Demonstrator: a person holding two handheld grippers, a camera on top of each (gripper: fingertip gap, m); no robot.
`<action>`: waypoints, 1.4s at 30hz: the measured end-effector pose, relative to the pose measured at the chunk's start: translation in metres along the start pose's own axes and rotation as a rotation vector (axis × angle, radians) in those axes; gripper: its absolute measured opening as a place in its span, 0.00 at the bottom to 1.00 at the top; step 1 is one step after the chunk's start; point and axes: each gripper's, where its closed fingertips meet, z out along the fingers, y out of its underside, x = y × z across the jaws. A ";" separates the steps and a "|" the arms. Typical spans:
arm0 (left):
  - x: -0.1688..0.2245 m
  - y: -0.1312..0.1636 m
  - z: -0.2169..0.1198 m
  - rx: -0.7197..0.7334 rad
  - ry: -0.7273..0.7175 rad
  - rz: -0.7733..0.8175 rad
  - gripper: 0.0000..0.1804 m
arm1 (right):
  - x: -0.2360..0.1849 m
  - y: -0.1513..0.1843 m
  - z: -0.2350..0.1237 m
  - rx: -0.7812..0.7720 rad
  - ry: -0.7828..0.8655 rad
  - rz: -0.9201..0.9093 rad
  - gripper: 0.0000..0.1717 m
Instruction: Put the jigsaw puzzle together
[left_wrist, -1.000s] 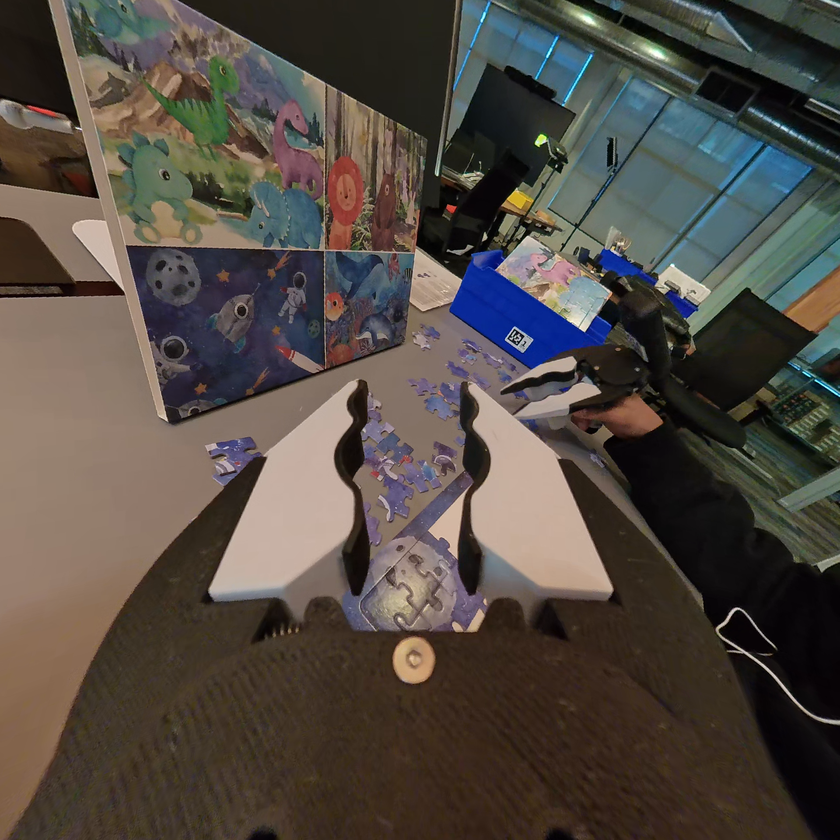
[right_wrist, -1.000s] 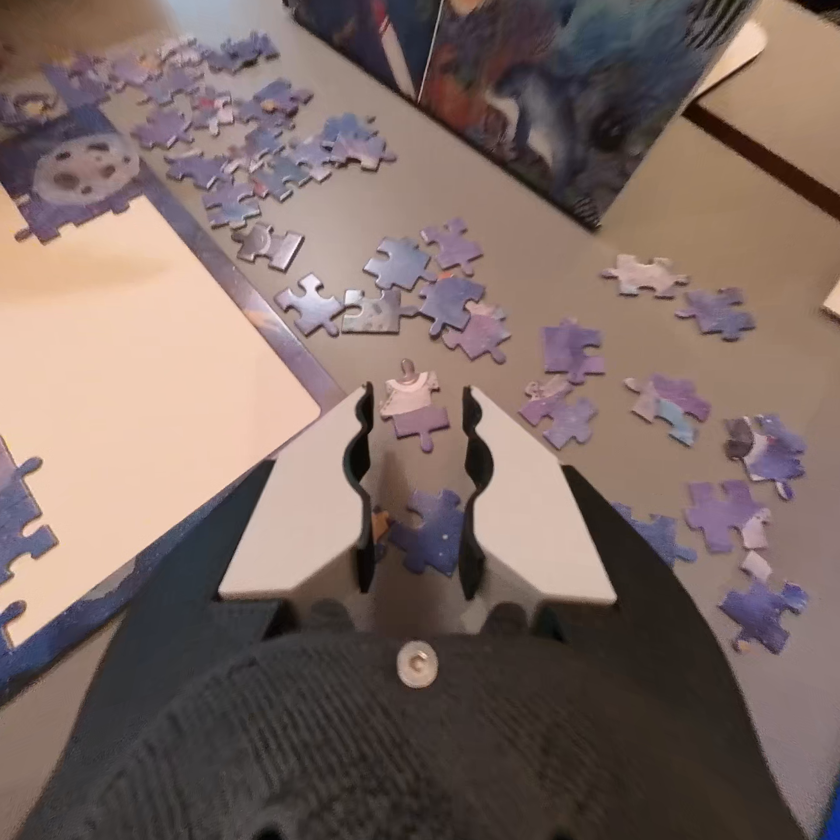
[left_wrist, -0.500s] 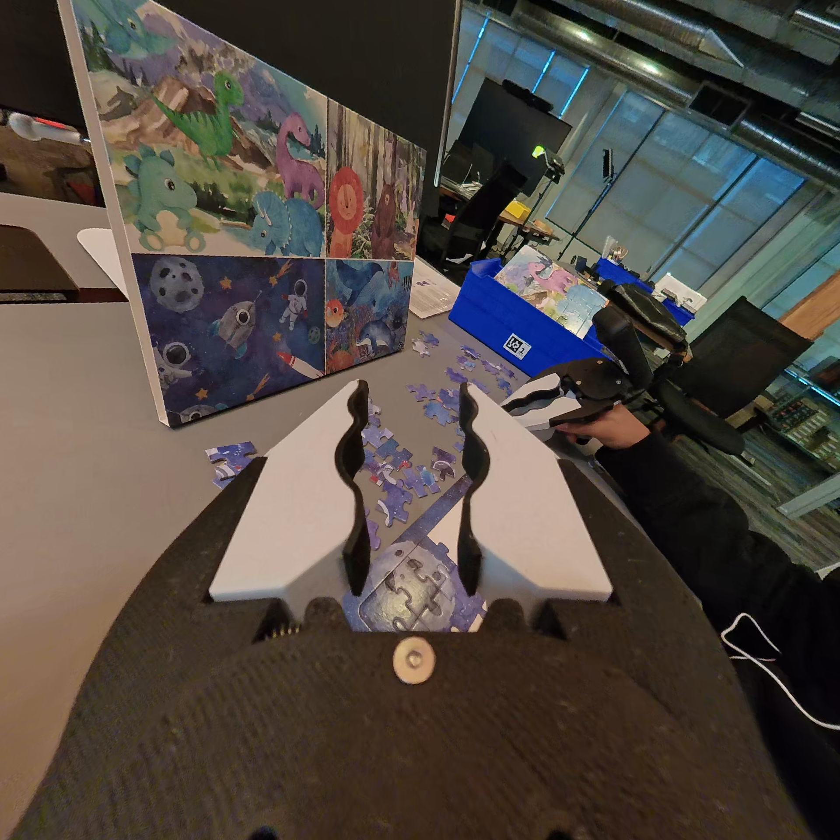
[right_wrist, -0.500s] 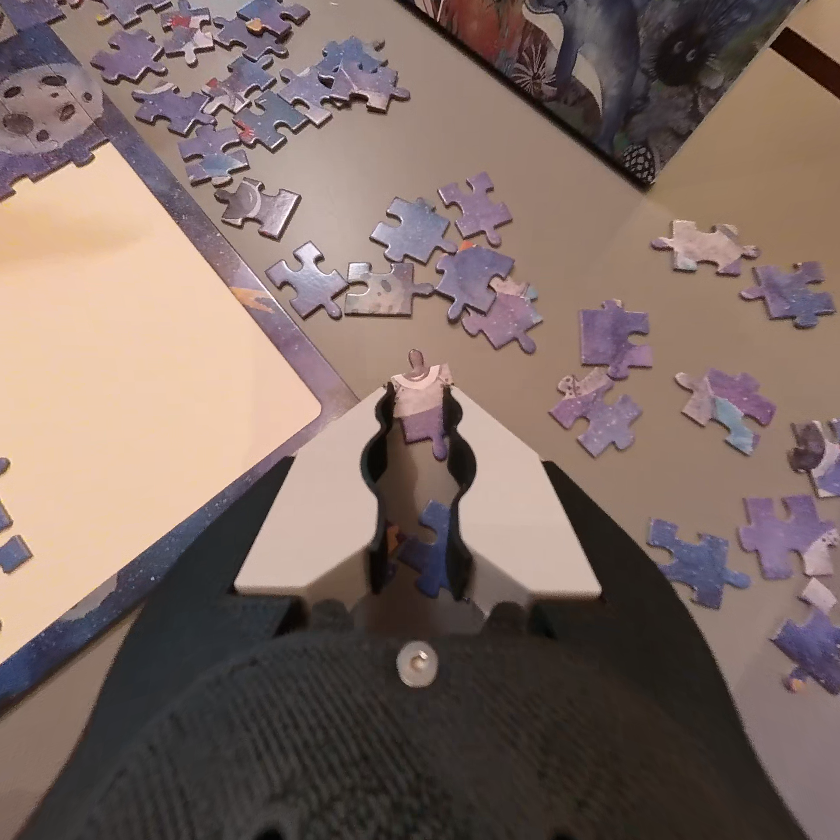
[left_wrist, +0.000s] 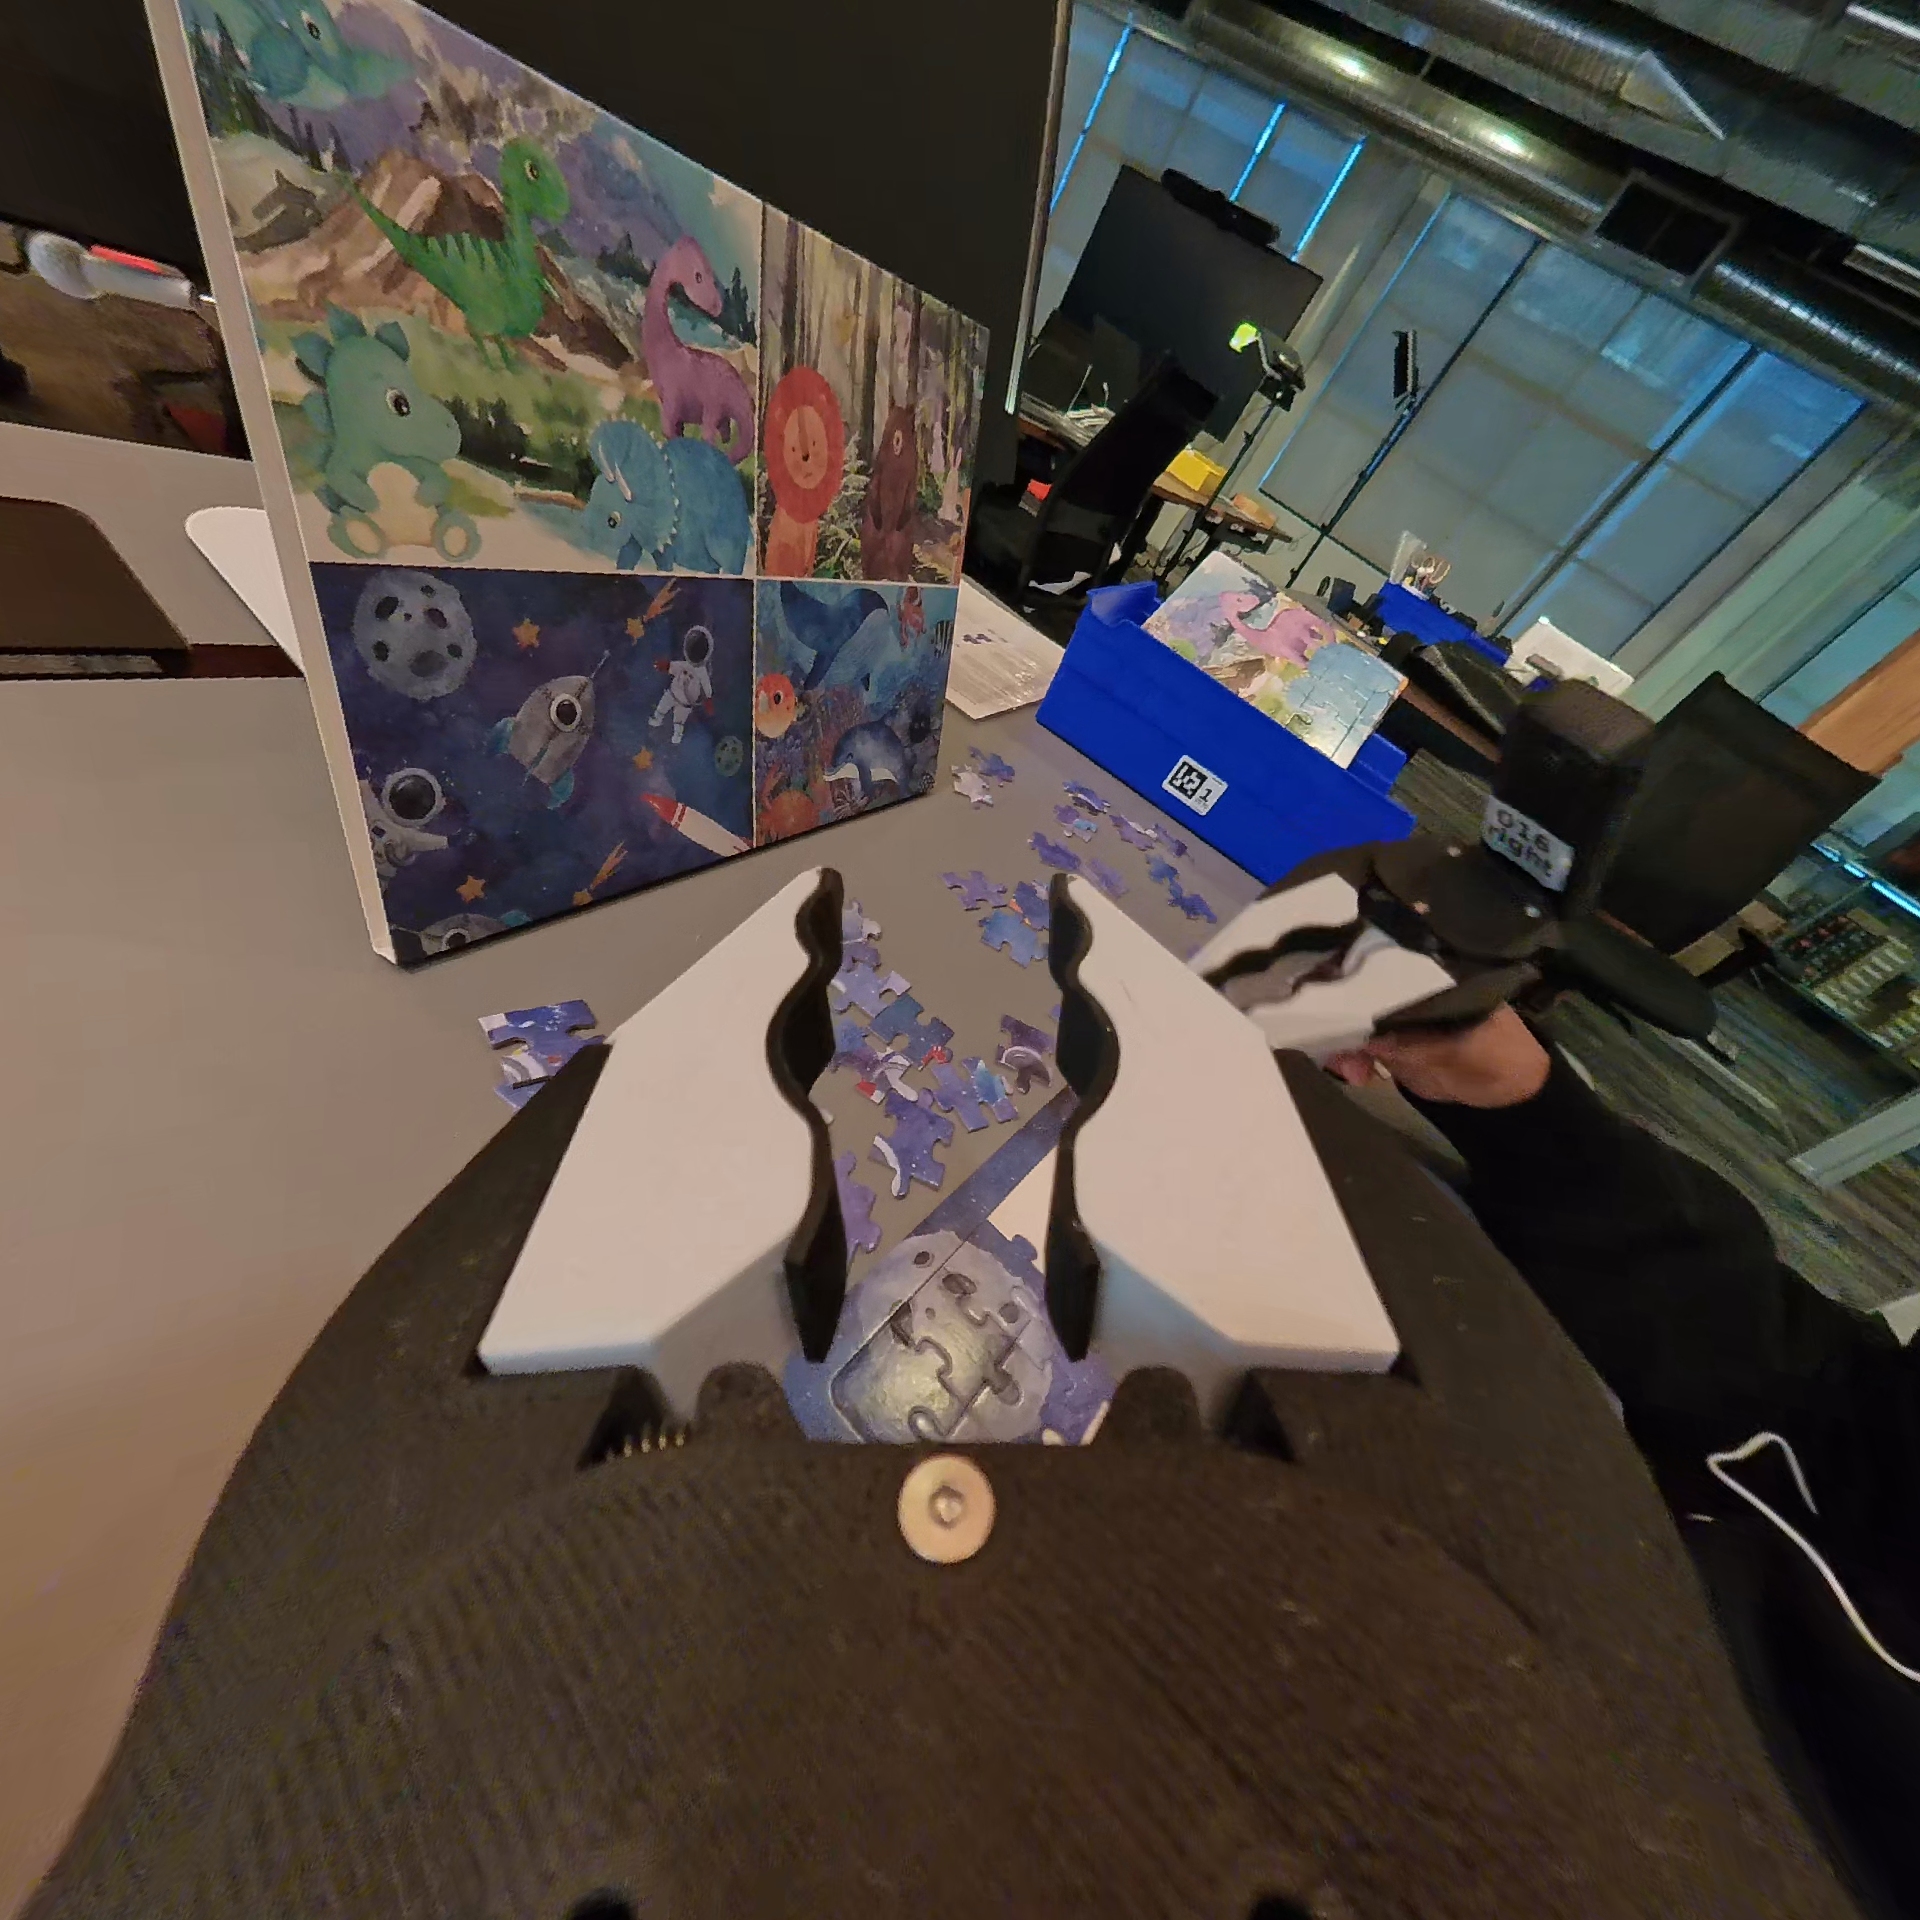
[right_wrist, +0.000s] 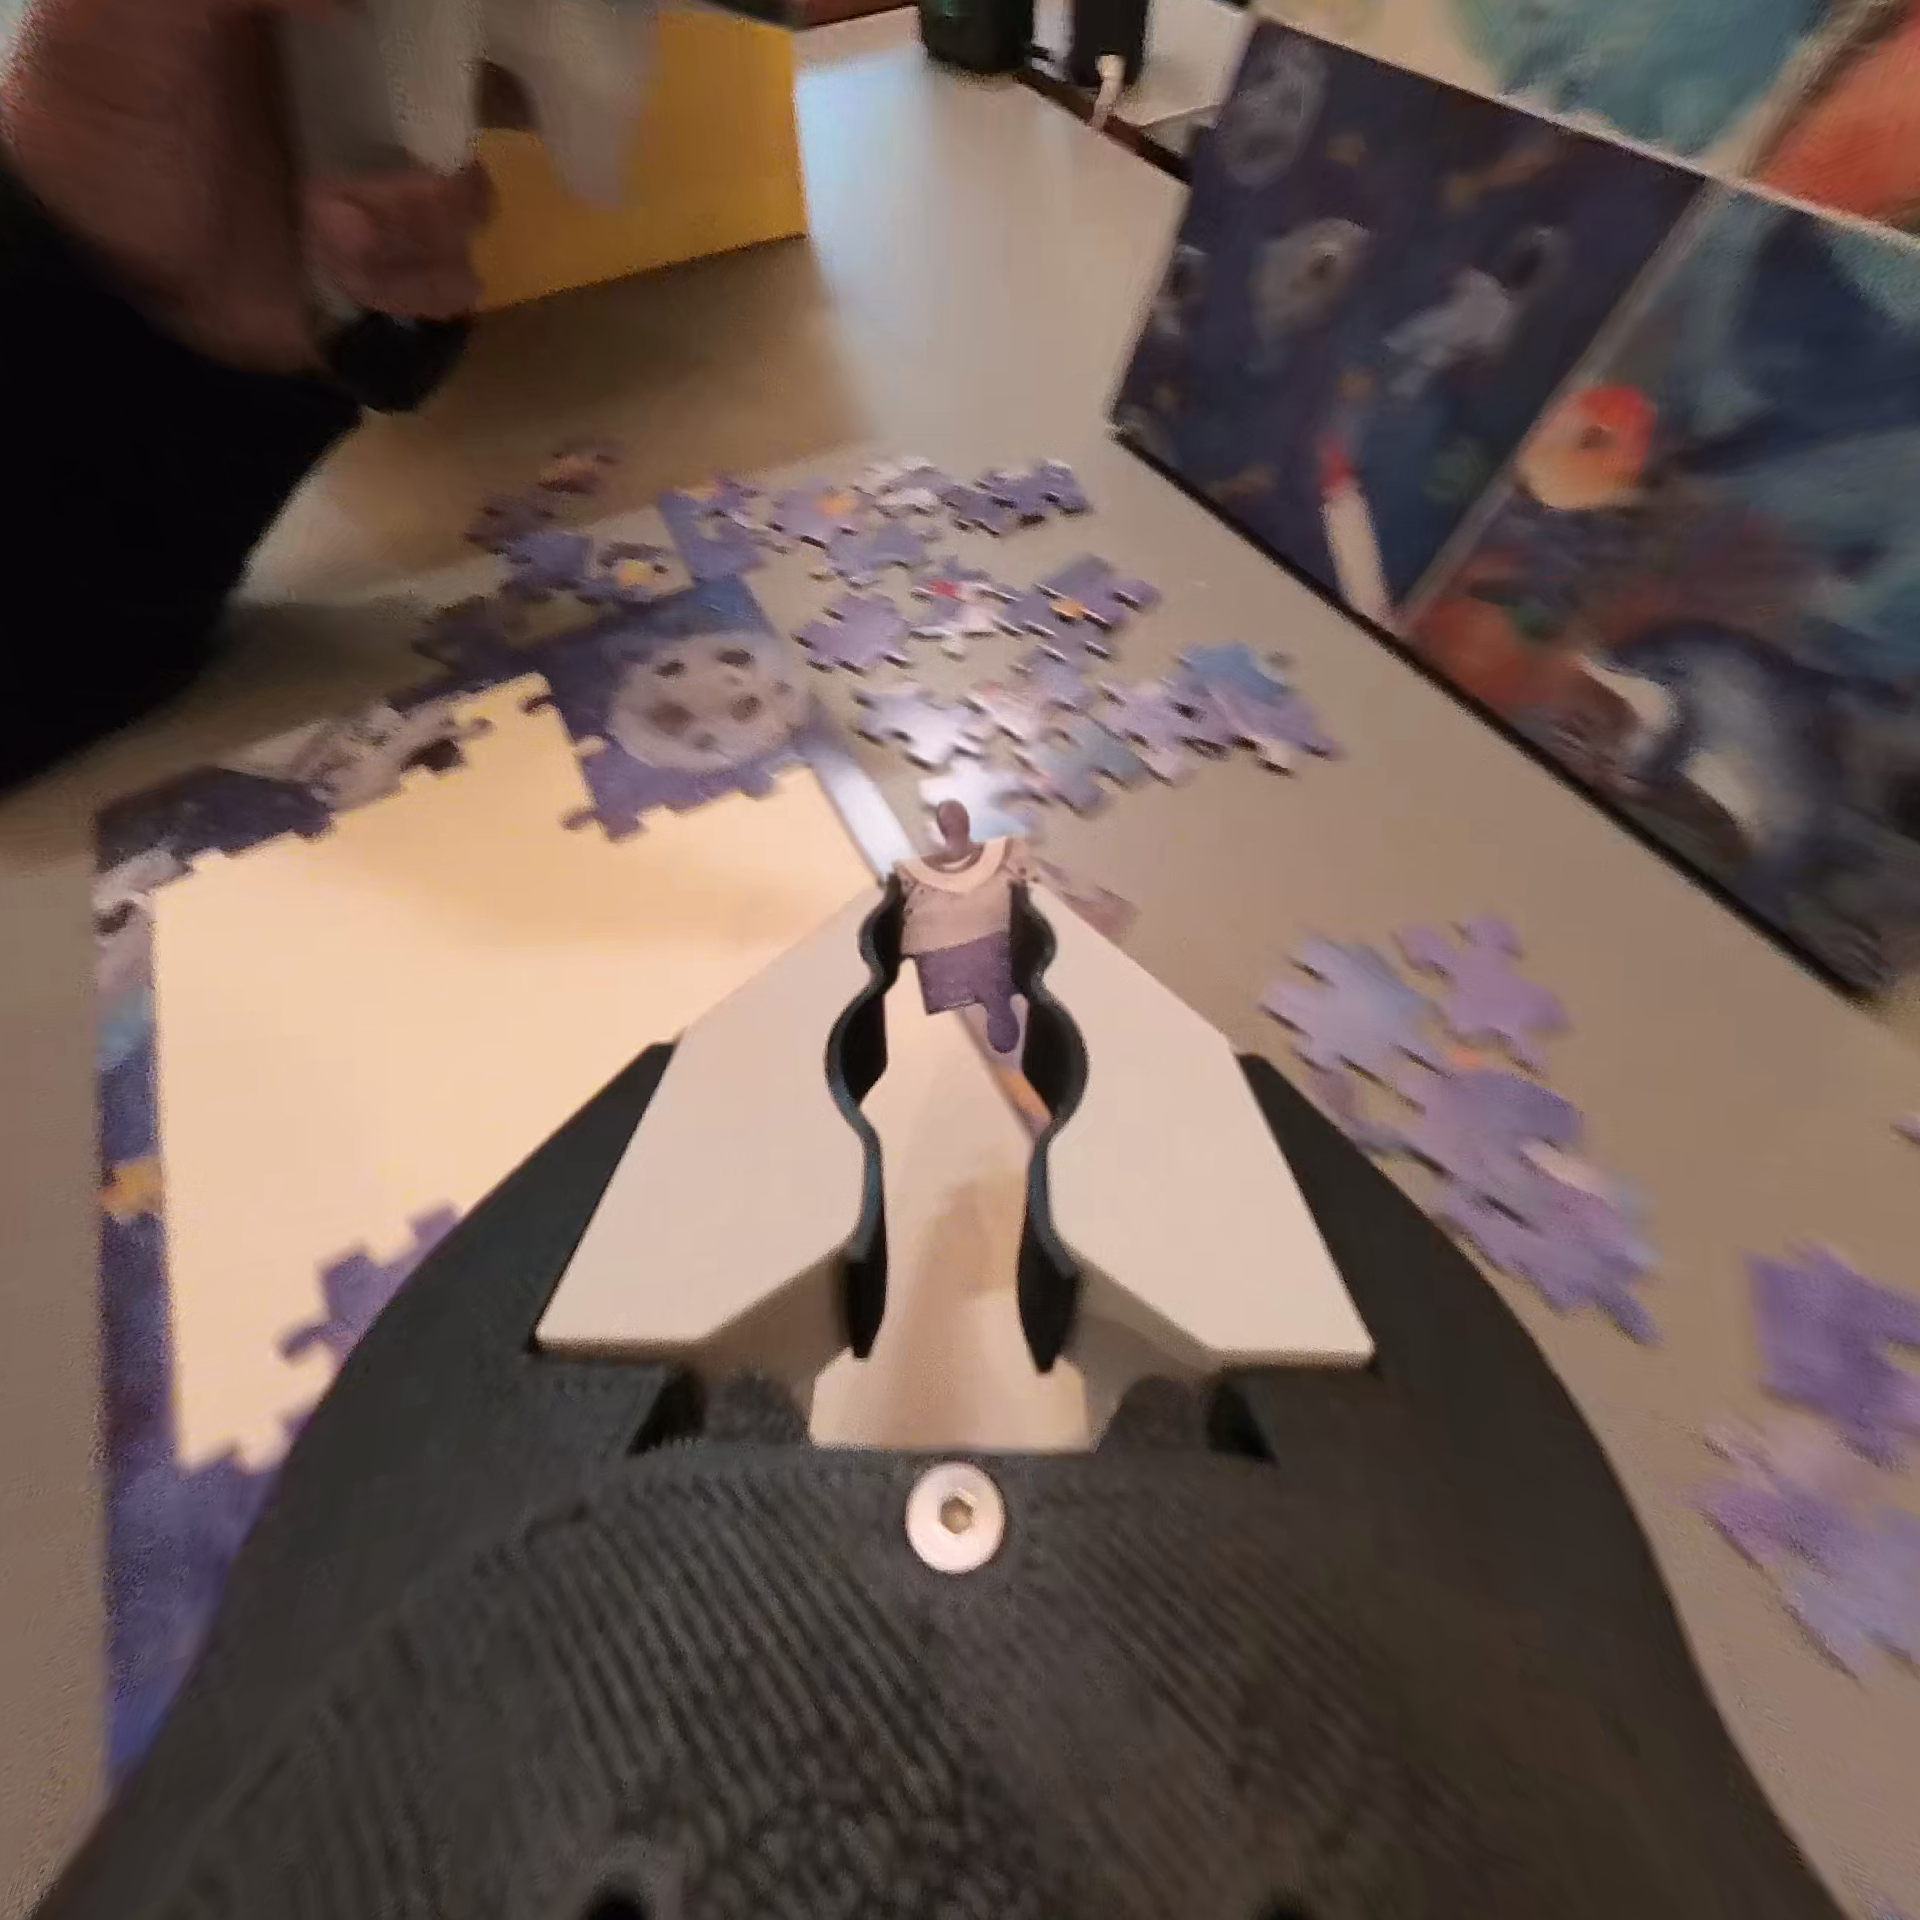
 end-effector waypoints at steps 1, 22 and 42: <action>-0.001 0.001 0.001 -0.005 -0.006 0.002 0.21 | -0.019 -0.004 0.012 -0.005 -0.040 0.002 0.11; 0.002 0.003 0.003 -0.012 0.007 -0.002 0.21 | -0.077 0.005 0.060 -0.106 -0.061 -0.124 0.11; 0.003 0.004 0.004 -0.018 0.013 -0.006 0.21 | -0.101 0.010 0.068 -0.121 -0.127 -0.276 0.11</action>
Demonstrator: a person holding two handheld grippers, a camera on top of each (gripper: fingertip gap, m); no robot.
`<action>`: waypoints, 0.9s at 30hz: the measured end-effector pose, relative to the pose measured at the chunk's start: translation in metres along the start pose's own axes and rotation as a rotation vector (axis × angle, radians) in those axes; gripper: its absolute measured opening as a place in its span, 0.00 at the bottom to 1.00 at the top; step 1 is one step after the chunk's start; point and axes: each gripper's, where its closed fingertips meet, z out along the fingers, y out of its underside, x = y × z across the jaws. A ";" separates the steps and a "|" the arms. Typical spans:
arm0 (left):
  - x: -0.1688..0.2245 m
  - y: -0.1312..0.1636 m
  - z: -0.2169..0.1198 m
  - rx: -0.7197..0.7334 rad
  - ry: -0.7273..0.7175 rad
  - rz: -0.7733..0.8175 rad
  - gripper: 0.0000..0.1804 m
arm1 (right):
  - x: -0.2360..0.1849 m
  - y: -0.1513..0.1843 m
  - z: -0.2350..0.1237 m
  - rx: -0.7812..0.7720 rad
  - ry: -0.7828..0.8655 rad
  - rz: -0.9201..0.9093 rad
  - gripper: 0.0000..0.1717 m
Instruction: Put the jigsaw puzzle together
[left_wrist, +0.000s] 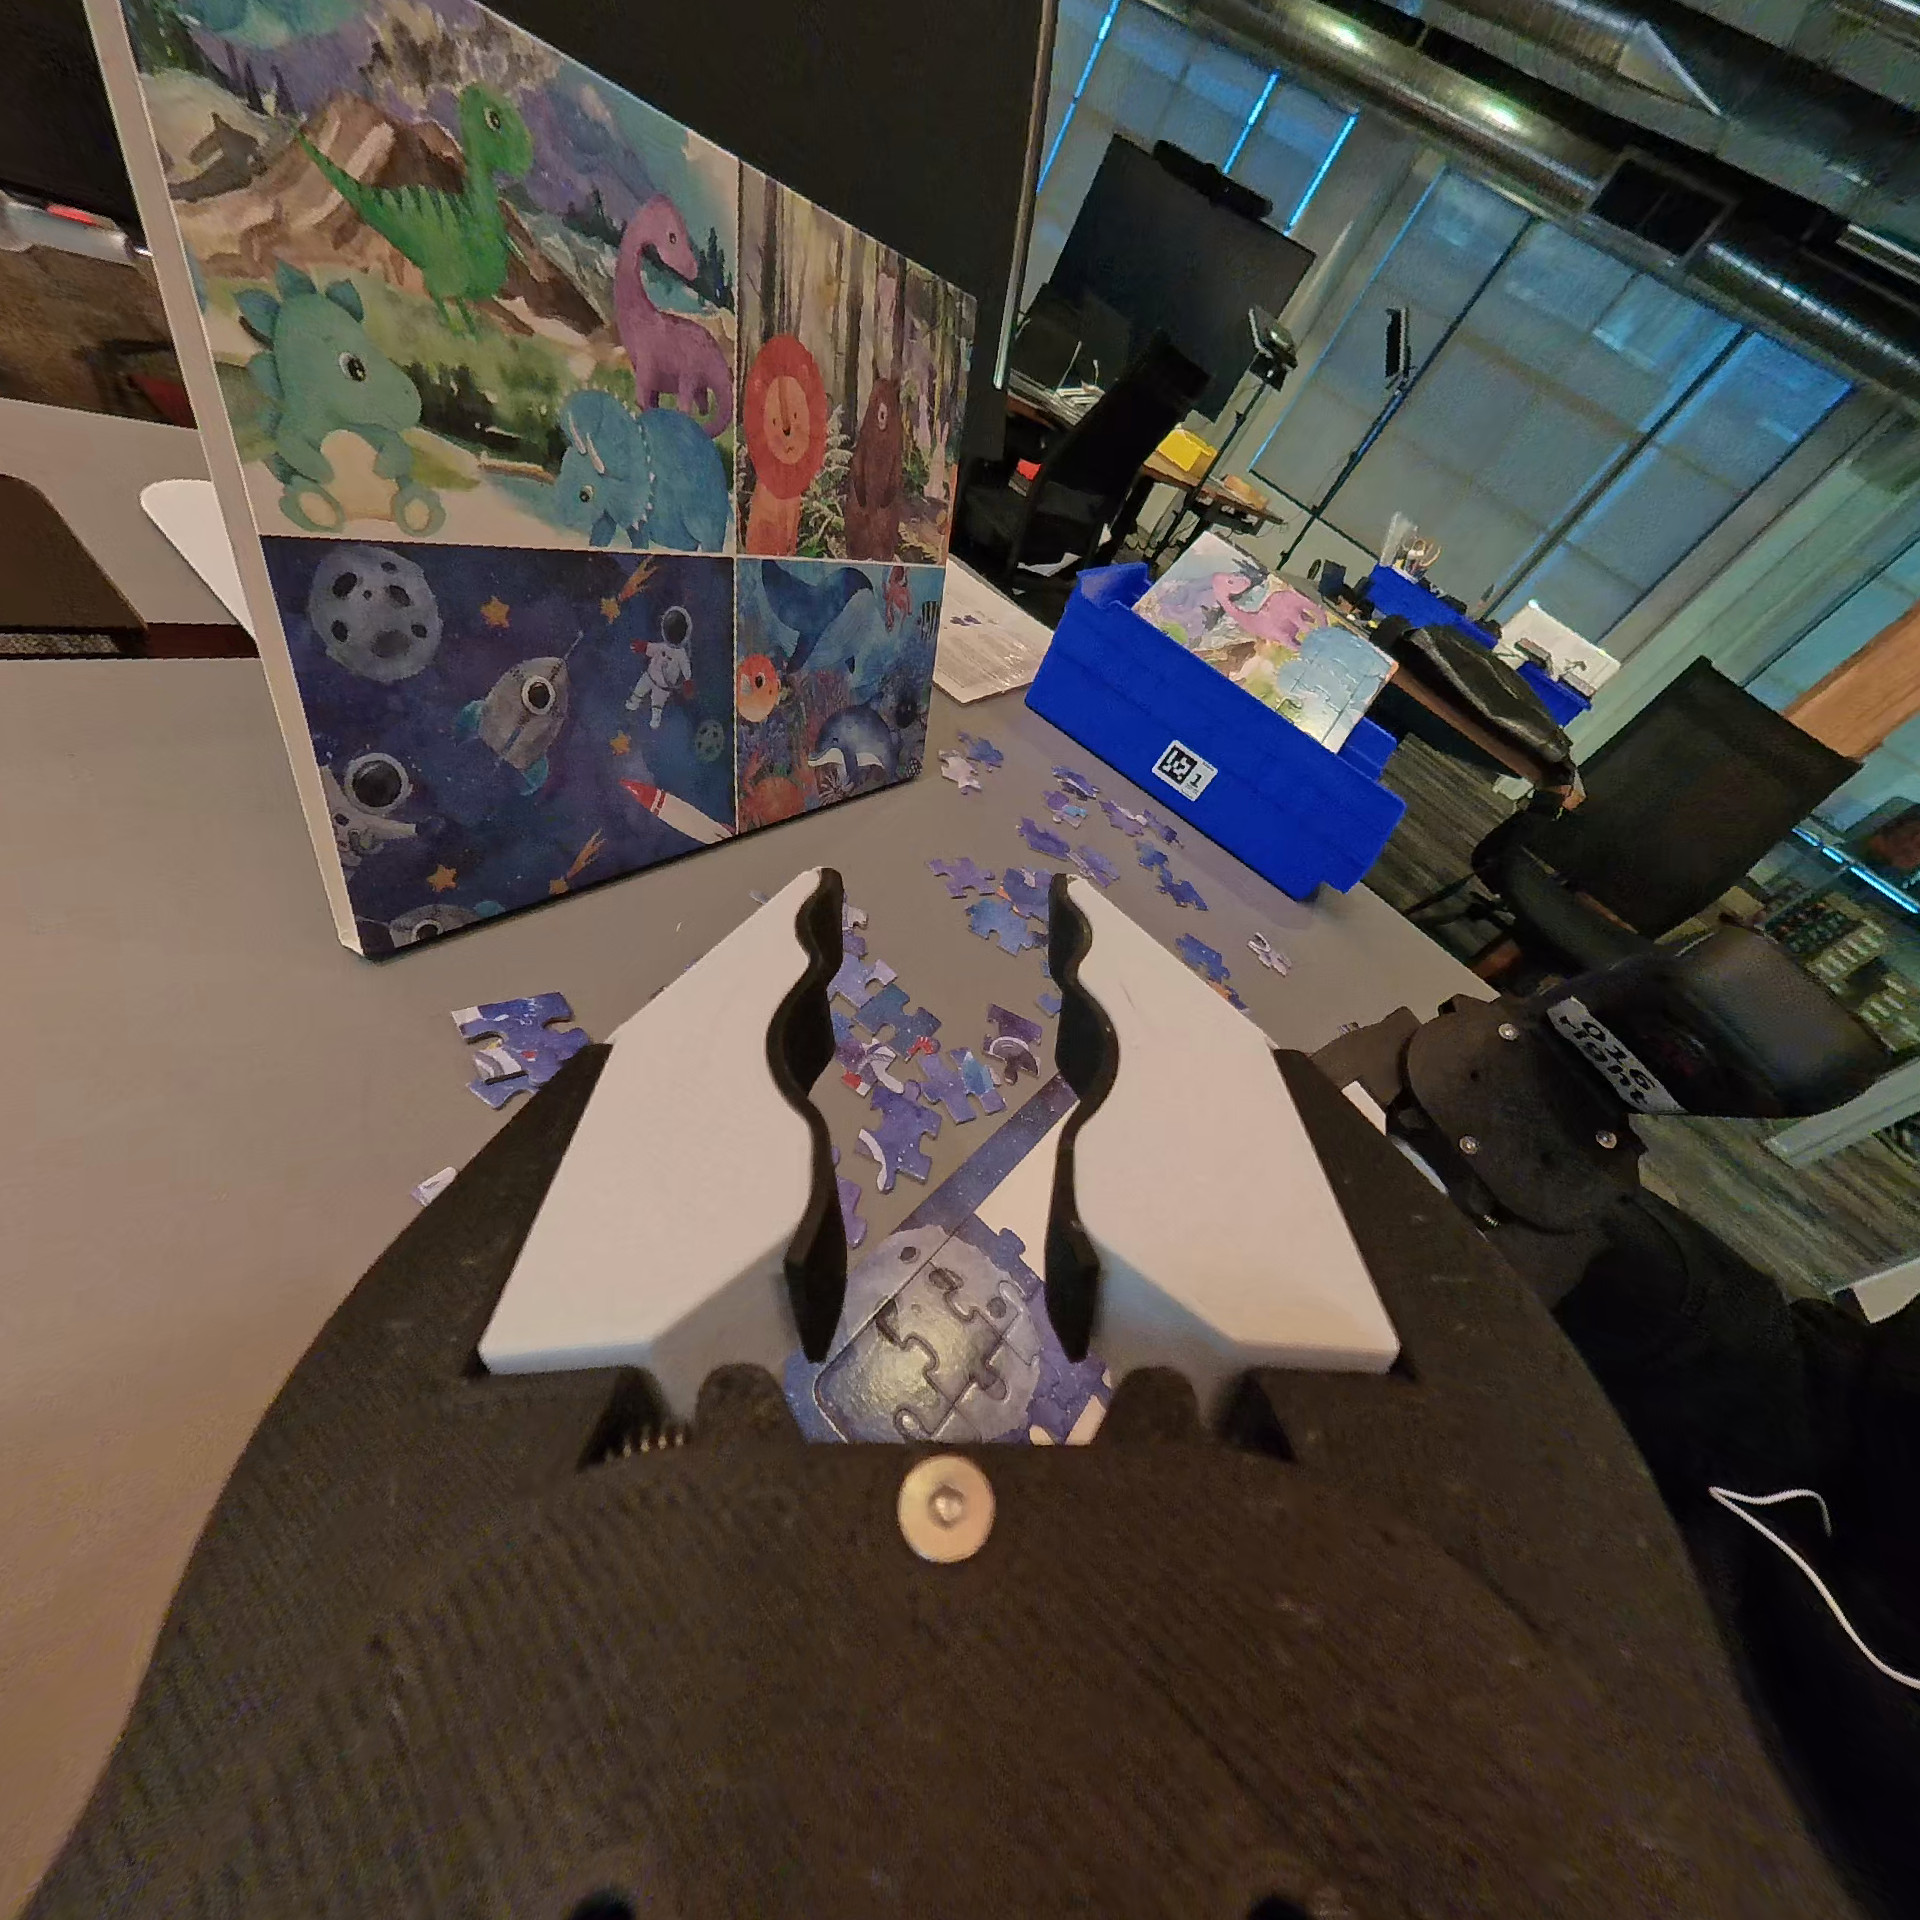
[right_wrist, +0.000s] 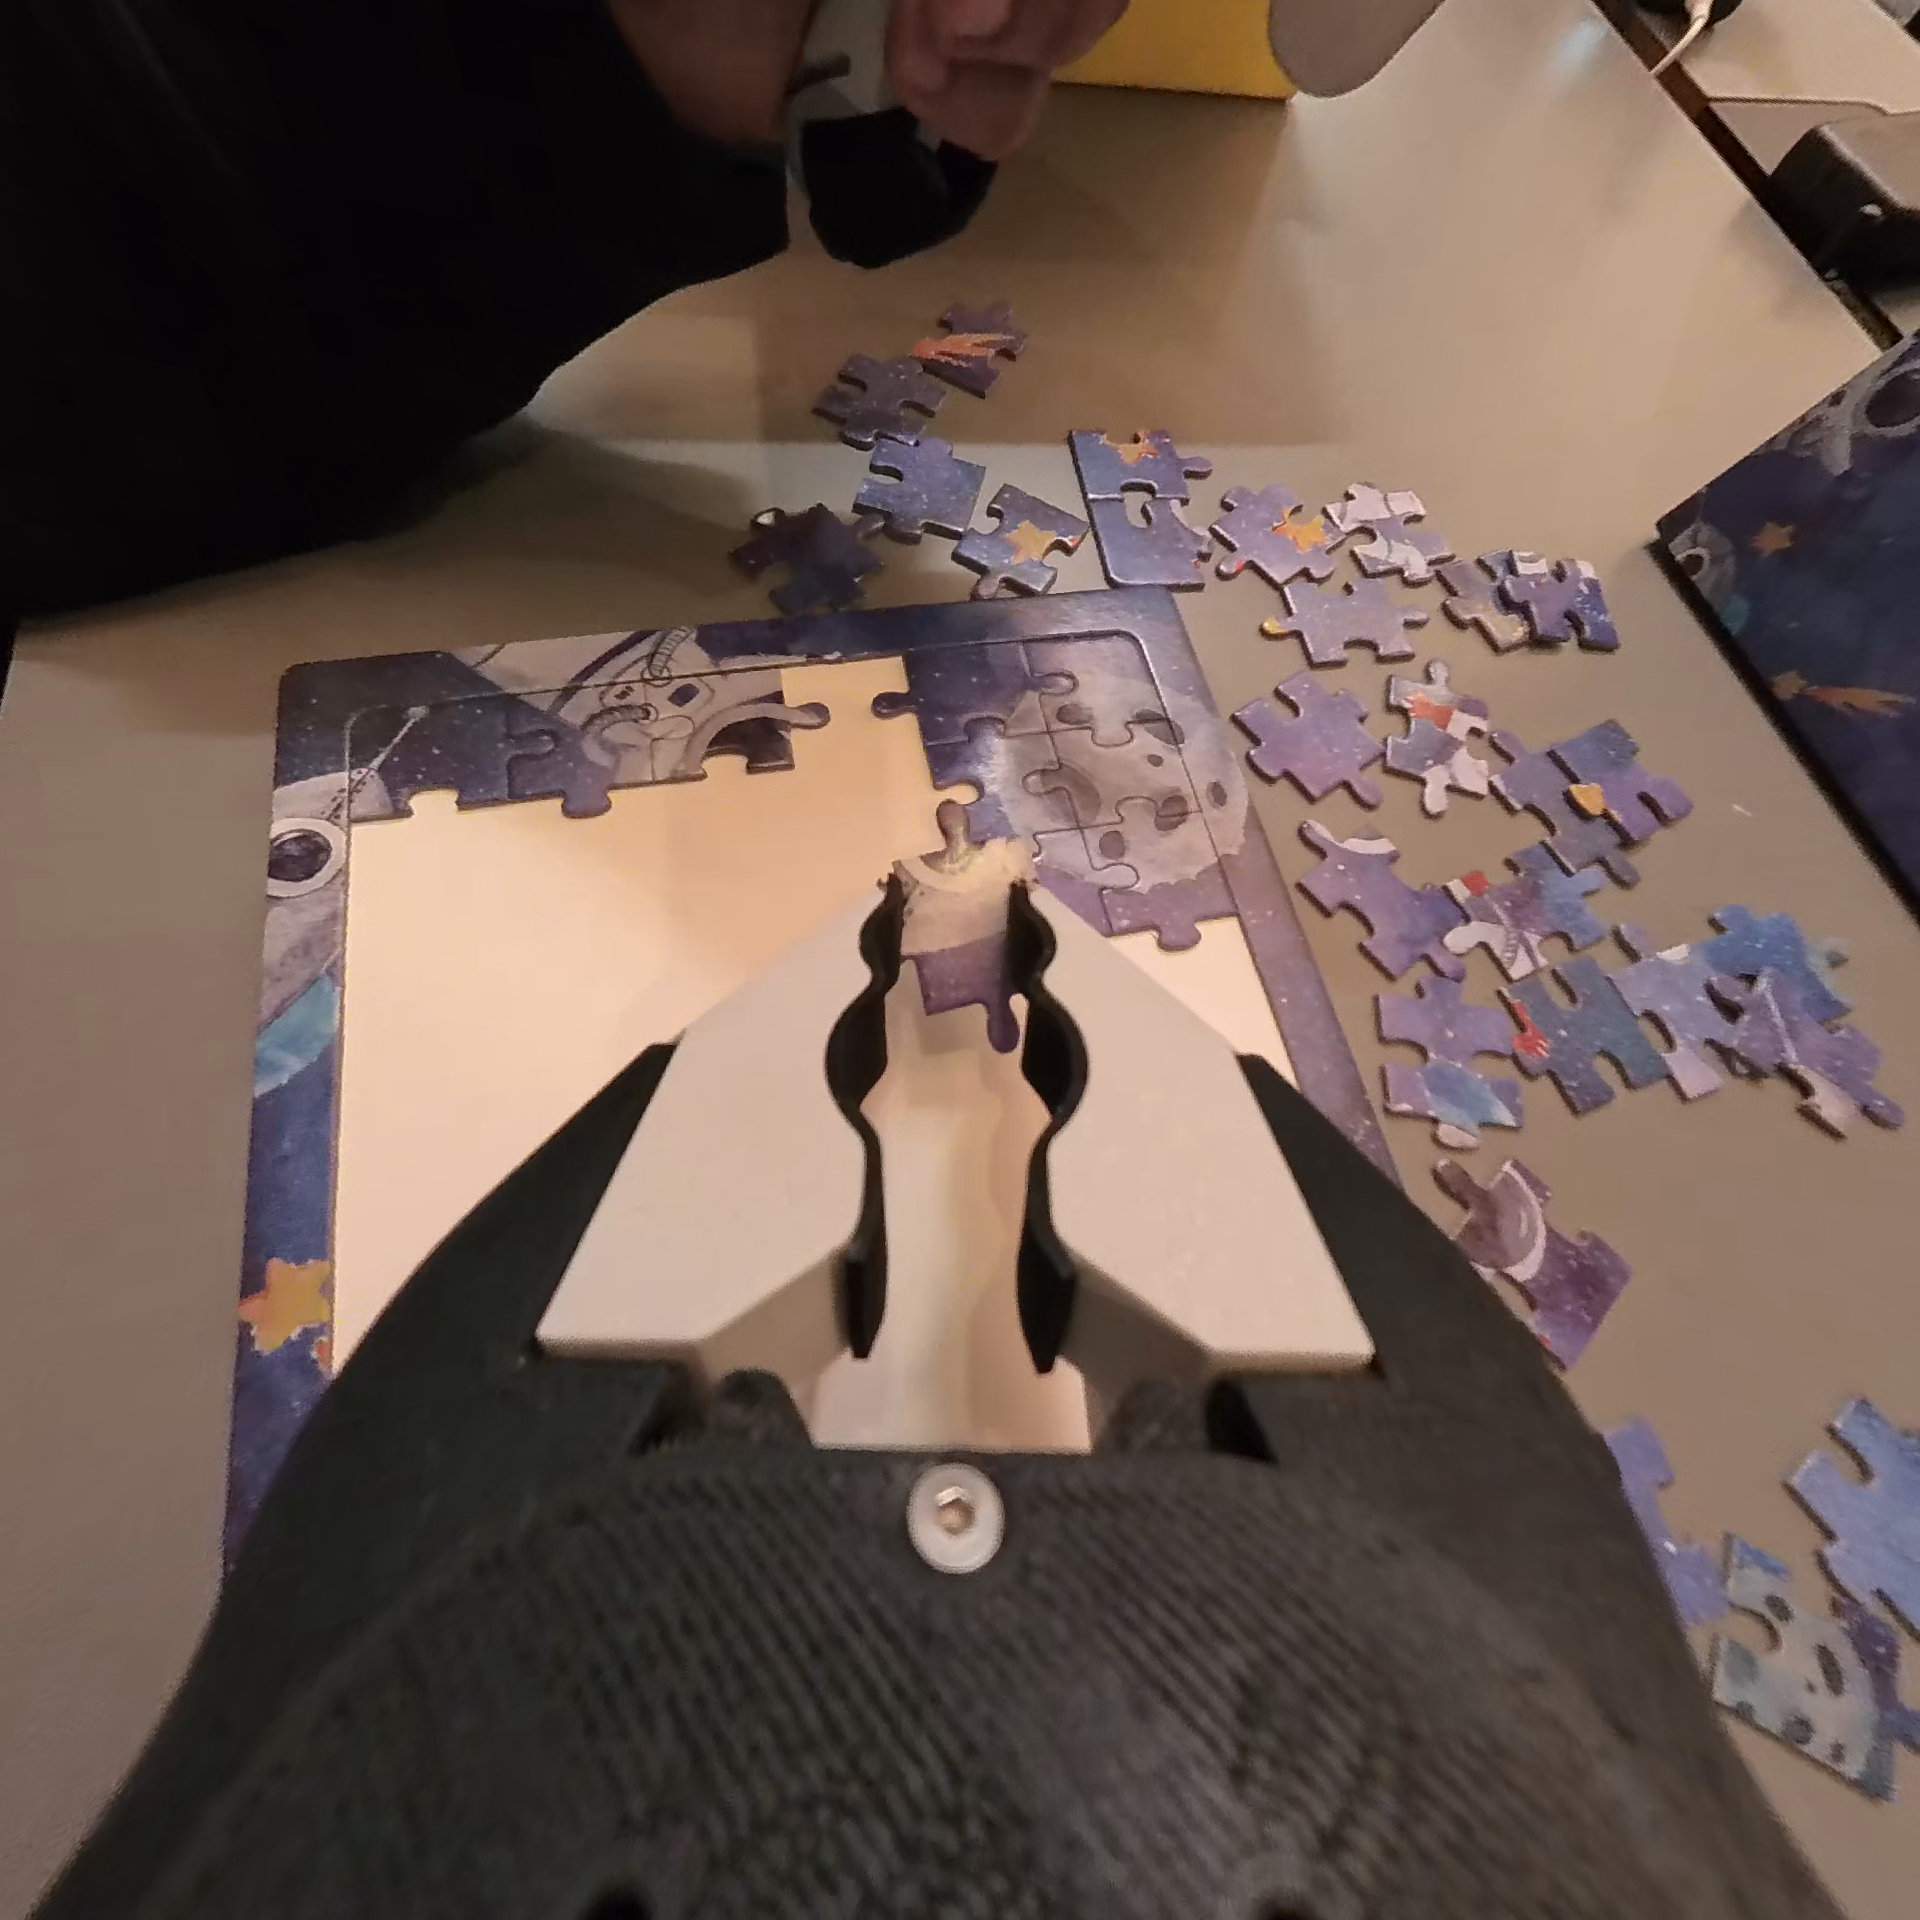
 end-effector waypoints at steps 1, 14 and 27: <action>0.000 0.000 0.000 0.000 0.000 0.000 0.21 | 0.000 0.000 0.000 0.000 -0.001 0.001 0.11; 0.000 0.001 0.000 -0.003 0.002 -0.002 0.21 | -0.001 -0.002 -0.001 0.014 0.000 -0.013 0.11; -0.002 0.003 0.002 -0.014 -0.005 -0.004 0.21 | -0.044 -0.007 0.023 -0.066 -0.095 -0.075 0.11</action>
